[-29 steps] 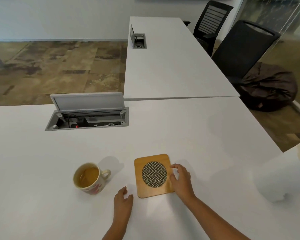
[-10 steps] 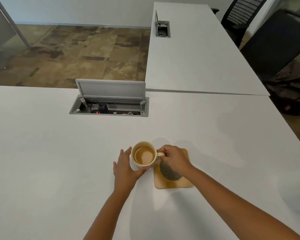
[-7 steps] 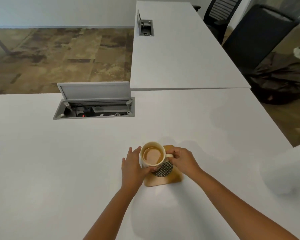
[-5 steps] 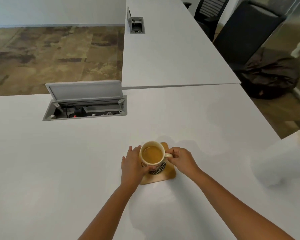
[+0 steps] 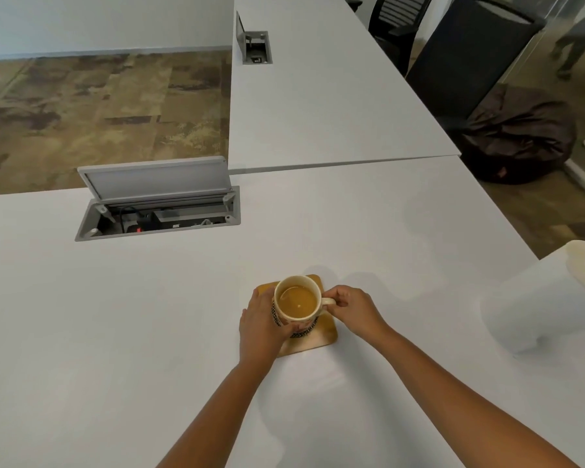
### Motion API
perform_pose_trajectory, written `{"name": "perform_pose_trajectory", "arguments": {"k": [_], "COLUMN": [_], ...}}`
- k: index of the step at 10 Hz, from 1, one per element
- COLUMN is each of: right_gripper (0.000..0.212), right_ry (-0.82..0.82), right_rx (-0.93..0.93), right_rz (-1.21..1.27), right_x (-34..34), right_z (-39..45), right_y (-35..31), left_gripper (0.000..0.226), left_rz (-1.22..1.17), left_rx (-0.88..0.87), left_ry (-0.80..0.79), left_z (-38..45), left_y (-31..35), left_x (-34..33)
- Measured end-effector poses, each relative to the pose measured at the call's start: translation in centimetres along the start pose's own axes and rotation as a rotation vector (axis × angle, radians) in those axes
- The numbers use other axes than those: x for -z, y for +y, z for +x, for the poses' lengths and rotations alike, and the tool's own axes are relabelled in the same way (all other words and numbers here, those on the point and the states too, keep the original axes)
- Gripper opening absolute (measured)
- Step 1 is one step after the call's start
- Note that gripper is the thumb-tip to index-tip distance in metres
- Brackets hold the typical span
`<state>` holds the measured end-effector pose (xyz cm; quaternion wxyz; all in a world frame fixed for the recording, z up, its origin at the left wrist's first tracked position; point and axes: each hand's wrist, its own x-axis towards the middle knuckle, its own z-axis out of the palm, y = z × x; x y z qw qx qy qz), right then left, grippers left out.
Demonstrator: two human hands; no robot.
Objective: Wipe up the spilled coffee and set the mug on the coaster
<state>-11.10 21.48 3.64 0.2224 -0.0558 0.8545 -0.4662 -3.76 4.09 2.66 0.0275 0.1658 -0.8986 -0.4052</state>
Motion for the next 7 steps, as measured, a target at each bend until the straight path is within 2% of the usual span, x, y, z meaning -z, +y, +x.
{"name": "perform_pose_trajectory", "arguments": {"k": [2, 4, 6, 7], "right_gripper": [0.017, 0.048, 0.058, 0.062], "right_ry": [-0.027, -0.101, 0.108, 0.146], "right_rx": [0.01, 0.013, 0.091, 0.176], "right_rz": [0.025, 0.03, -0.091, -0.229], "right_x": [0.1, 0.4, 1.4, 2.1], "right_z": [0.2, -0.3, -1.1, -1.6], "right_y": [0.4, 0.3, -1.9, -3.5], "left_gripper": [0.072, 0.072, 0.091, 0.093], "left_rz": [0.0, -0.003, 0.066, 0.094], "left_rx": [0.018, -0.016, 0.023, -0.026], "left_ry": [-0.053, -0.118, -0.044, 0.046], "left_z": [0.1, -0.1, -0.4, 0.1], "left_y": [-0.2, -0.5, 0.1, 1.0], "left_x": [-0.2, 0.7, 2.3, 3.2]}}
